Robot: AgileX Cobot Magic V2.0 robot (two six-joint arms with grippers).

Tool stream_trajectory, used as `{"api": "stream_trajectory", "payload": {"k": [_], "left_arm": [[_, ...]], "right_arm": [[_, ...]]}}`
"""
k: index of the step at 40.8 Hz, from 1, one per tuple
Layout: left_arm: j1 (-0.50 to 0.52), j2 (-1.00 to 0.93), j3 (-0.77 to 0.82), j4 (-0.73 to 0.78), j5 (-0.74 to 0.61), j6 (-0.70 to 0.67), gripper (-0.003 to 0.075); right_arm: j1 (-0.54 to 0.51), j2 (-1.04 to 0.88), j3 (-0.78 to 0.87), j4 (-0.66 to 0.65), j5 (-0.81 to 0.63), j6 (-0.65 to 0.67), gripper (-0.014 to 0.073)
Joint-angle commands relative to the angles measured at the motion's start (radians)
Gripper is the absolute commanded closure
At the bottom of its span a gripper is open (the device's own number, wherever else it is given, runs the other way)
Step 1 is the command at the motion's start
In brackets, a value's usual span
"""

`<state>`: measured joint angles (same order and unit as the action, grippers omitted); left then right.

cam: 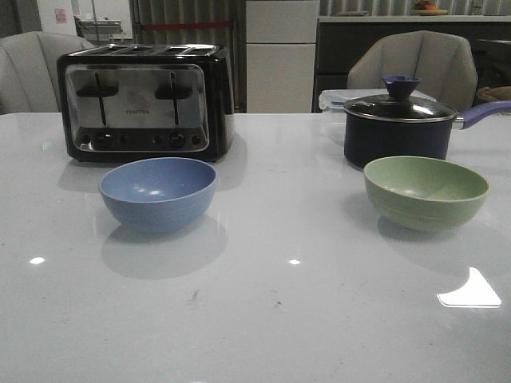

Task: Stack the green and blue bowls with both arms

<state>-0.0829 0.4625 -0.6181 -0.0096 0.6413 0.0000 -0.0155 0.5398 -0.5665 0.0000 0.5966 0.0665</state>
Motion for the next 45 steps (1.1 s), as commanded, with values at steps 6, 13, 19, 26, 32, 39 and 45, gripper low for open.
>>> {"api": "stream_trajectory", "payload": {"k": [6, 13, 19, 26, 32, 39, 45], "left_arm": [[-0.005, 0.075, -0.011, -0.003, -0.061, 0.0, 0.0627], [-0.005, 0.109, -0.011, -0.003, -0.056, 0.0, 0.0627], [-0.005, 0.127, -0.011, -0.002, -0.091, 0.0, 0.061], [-0.005, 0.128, -0.011, -0.002, -0.095, 0.0, 0.046], [-0.005, 0.13, -0.011, -0.002, -0.095, 0.0, 0.0223], [-0.005, 0.13, -0.011, -0.002, -0.093, 0.0, 0.019], [-0.005, 0.13, -0.011, -0.002, -0.093, 0.0, 0.019]], "right_arm": [[0.002, 0.118, -0.027, 0.0, -0.053, -0.004, 0.0536], [0.002, 0.166, -0.027, 0.0, -0.016, -0.004, 0.051], [0.002, 0.174, -0.027, 0.0, -0.022, -0.005, 0.0399], [0.002, 0.174, -0.027, -0.023, -0.038, -0.006, 0.0161], [0.002, 0.174, -0.027, -0.023, -0.039, -0.006, 0.0093], [0.0, 0.201, -0.045, -0.023, -0.033, -0.006, 0.0093], [0.0, 0.288, -0.109, -0.022, -0.005, -0.006, 0.0093]]}}
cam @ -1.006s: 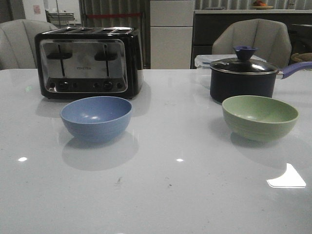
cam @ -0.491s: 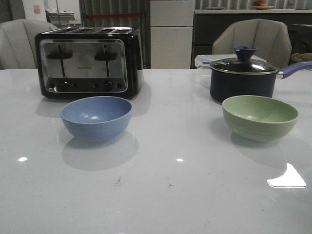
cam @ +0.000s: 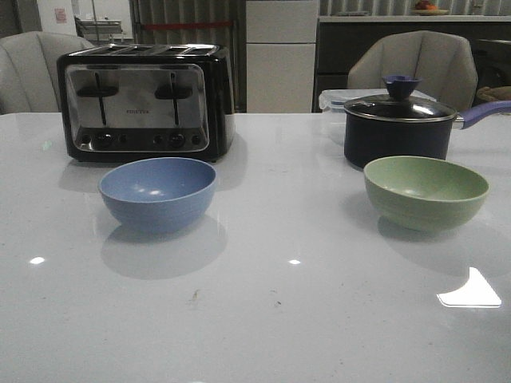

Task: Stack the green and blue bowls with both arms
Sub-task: 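Lower the right gripper into the pale green bowl and grip its rim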

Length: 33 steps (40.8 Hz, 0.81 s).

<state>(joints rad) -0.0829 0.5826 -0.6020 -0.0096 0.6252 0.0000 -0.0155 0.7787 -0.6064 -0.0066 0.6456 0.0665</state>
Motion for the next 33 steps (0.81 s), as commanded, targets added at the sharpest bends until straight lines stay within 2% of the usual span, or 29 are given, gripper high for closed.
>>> {"api": "stream_trajectory", "payload": {"k": [1, 18, 33], "left_arm": [[-0.005, 0.01, -0.028, -0.002, -0.077, 0.0, 0.019], [-0.005, 0.01, -0.028, -0.002, -0.077, 0.0, 0.019], [-0.005, 0.01, -0.028, -0.002, -0.077, 0.0, 0.019]], "right_arm": [[0.0, 0.072, -0.083, -0.015, -0.054, -0.006, 0.0093], [-0.002, 0.588, -0.407, 0.09, -0.012, -0.012, 0.0093], [-0.003, 0.988, -0.746, 0.17, 0.137, -0.089, 0.0095]]}}
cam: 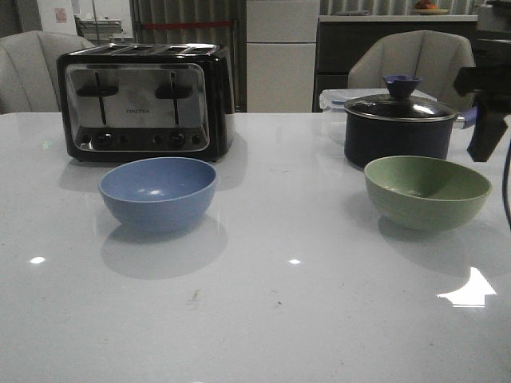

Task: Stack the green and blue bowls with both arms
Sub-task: 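Lower the right gripper into the pale green bowl and grip its rim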

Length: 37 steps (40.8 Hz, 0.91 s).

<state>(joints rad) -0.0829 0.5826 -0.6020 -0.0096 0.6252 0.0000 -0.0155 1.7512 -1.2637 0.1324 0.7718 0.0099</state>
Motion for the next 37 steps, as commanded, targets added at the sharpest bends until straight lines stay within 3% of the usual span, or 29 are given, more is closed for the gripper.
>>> {"api": "stream_trajectory", "payload": {"k": [1, 17, 28, 34, 37], "left_arm": [[-0.005, 0.01, -0.028, -0.002, -0.077, 0.0, 0.019], [-0.005, 0.01, -0.028, -0.002, -0.077, 0.0, 0.019], [-0.005, 0.01, -0.028, -0.002, -0.077, 0.0, 0.019], [-0.005, 0.01, -0.028, -0.002, -0.077, 0.0, 0.019], [-0.005, 0.01, -0.028, -0.002, -0.077, 0.0, 0.019]], "right_arm": [[-0.003, 0.031, -0.108, 0.036, 0.02, -0.039, 0.0095], [-0.003, 0.185, -0.239, 0.065, 0.081, -0.061, 0.0114], [-0.003, 0.185, -0.239, 0.061, 0.083, -0.061, 0.0437], [-0.003, 0.179, -0.243, 0.057, 0.083, -0.062, 0.0541], [-0.002, 0.167, -0.246, 0.057, 0.087, -0.062, 0.054]]}}
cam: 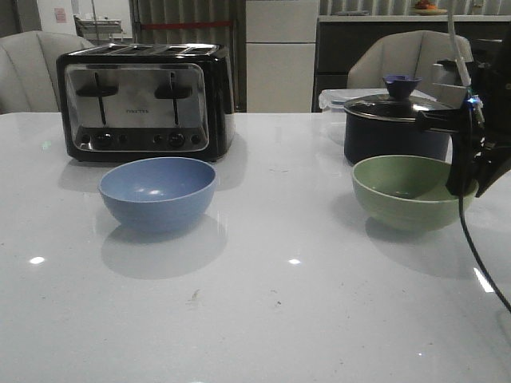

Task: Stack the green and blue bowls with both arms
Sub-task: 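Lower the right gripper into the pale green bowl and grip its rim, then slide the green bowl toward the table center, release, lift right gripper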

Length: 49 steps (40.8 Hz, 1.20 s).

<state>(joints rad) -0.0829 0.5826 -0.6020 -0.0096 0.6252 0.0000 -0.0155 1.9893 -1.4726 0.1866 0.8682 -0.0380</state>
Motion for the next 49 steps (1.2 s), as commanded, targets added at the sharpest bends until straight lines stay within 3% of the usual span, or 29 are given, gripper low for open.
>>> {"api": "stream_trajectory", "payload": {"k": [1, 10, 26, 35, 40, 49], "left_arm": [[-0.005, 0.01, -0.028, -0.002, -0.077, 0.0, 0.019], [-0.005, 0.01, -0.028, -0.002, -0.077, 0.0, 0.019], [-0.005, 0.01, -0.028, -0.002, -0.077, 0.0, 0.019], [-0.005, 0.01, -0.028, -0.002, -0.077, 0.0, 0.019], [-0.005, 0.01, -0.028, -0.002, -0.077, 0.0, 0.019], [-0.005, 0.01, -0.028, -0.002, -0.077, 0.0, 0.019]], "right_arm": [[0.002, -0.081, -0.038, 0.003, -0.009, -0.015, 0.054], [0.097, -0.177, -0.034, 0.004, 0.014, -0.059, 0.054], [0.42, -0.178, 0.075, 0.004, -0.054, -0.059, 0.054], [0.484, -0.134, 0.095, 0.018, -0.092, -0.058, 0.0533], [0.484, -0.12, 0.095, 0.023, -0.093, -0.057, 0.0458], [0.484, -0.127, 0.095, 0.023, -0.129, -0.057, 0.0228]]}}
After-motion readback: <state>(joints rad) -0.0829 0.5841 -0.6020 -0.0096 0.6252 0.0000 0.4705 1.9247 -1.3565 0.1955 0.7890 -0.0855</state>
